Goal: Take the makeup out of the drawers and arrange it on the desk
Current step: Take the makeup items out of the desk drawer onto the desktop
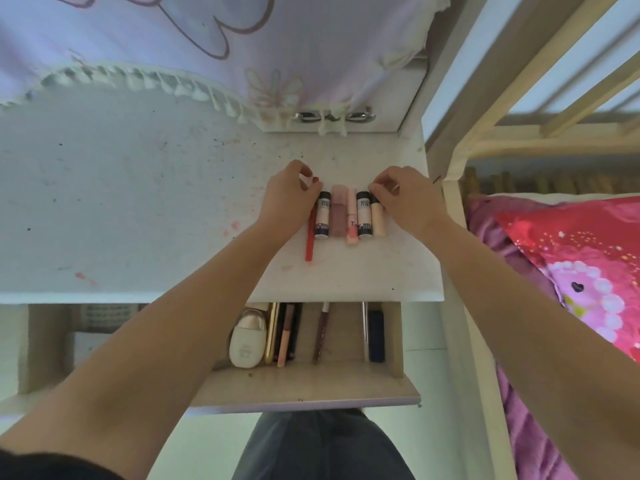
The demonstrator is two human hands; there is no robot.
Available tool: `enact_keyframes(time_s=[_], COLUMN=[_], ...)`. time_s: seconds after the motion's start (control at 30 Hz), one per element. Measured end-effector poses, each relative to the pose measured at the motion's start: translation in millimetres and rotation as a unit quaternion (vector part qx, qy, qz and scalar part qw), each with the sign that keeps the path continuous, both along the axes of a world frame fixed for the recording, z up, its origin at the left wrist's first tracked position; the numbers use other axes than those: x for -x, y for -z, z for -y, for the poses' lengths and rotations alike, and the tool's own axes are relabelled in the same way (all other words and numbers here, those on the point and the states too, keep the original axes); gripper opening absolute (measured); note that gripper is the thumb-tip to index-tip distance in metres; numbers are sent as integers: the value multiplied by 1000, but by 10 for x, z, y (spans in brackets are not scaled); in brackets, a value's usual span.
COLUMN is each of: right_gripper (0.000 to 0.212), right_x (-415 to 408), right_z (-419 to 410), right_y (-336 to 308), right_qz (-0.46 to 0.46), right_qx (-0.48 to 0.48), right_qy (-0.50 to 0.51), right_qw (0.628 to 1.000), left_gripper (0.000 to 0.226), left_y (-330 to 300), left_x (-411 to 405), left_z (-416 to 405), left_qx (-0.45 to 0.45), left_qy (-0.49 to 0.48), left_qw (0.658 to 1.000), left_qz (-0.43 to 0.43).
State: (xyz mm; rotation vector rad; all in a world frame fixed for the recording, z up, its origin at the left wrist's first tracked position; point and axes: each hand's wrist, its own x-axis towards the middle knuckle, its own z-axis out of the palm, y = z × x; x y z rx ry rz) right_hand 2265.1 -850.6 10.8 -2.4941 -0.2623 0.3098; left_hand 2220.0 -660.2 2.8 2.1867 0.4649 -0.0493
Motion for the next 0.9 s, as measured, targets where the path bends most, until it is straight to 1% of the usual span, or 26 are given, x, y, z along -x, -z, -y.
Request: enact_keyframes(time_s=[0.17,0.2,0.27,0.3,0.33,0.37,0.4,0.43,0.47,0.5,0.53,0.57,0.63,0.7,0.8,0.9], right_gripper=[23,22,15,13,13,14,17,19,19,22,30,38,52,59,49,38], right_x=[98,170,431,635,883,1166,1448,1699,1901,2038,2109,2118,2014,1867,1685,1598], right_z=[77,131,277,360,437,505,555,582,589,572,528,465,273,65,-135,-171], right_y=[-75,-114,-199,-224,-226,-197,-136,-32,104,249,386,515,687,770,795,818], right_qz=[-17,-9,45,71,80,70,47,13,-32,-79,-117,-139,-142,-124,-98,-121], right_qx=[-24,-32,-53,-72,-88,-93,-89,-76,-51,-13,37,83,151,212,306,346], right_qy=[10,14,15,6,-9,-32,-60,-95,-135,-171,-198,-209,-196,-160,-133,-157], right_qw=[1000,999,997,995,993,993,993,993,989,982,973,964,958,956,938,917], left_gripper=[21,18,10,10,12,13,13,14,19,28,37,44,53,56,57,52], left_y=[-94,-114,-135,-115,-77,-11,79,199,336,468,570,661,809,911,991,1040], left_x=[152,242,563,796,1066,1350,1610,1816,1955,2020,2008,1945,1761,1593,1471,1461], left_z=[33,37,58,86,130,191,257,322,384,433,473,509,581,647,707,704], left_qx=[4,4,-10,-15,-17,-25,-47,-79,-117,-152,-175,-196,-246,-273,-290,-304], left_qy=[-21,-28,-14,18,70,136,209,275,321,341,338,323,278,241,240,228], left_qw=[1000,1000,997,996,993,988,977,958,937,919,911,910,913,913,903,904], left_qz=[-4,11,69,90,90,66,23,-27,-76,-124,-157,-171,-170,-184,-208,-198])
